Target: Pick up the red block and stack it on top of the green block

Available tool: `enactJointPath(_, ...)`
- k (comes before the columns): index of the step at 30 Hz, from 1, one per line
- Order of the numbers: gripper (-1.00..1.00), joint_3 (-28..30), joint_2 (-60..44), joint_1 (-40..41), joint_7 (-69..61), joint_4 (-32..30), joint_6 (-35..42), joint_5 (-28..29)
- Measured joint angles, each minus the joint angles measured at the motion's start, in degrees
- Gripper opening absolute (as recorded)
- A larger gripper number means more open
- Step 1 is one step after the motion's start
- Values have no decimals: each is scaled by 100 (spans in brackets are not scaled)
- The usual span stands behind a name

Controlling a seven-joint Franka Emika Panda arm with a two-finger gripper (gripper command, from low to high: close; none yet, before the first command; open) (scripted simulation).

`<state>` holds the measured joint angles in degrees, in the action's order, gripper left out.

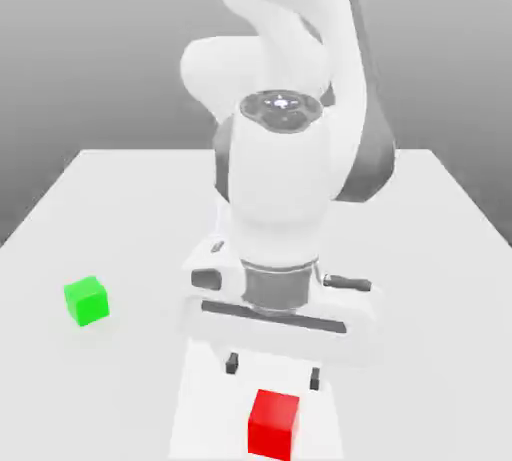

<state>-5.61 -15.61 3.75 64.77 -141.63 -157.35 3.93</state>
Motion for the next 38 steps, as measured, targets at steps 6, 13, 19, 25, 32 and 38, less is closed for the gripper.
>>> enactJointPath(6, -100, 114, -578, -90, 109, 82, -478, 133)
enactJointPath(13, -100, 7, -98, -5, 30, 5, -76, 24)
enactJointPath(19, -100, 698, 953, 594, 701, -631, 343, 6)
enactJointPath(25, -100, 1574, 2015, 2407, 2114, -1618, 397, 244)
enactJointPath(32, -100, 2144, 2005, 3075, 2717, -2251, -258, -87)
enactJointPath(38, 100, 1979, 1267, 3093, 2277, -2234, -952, -738)
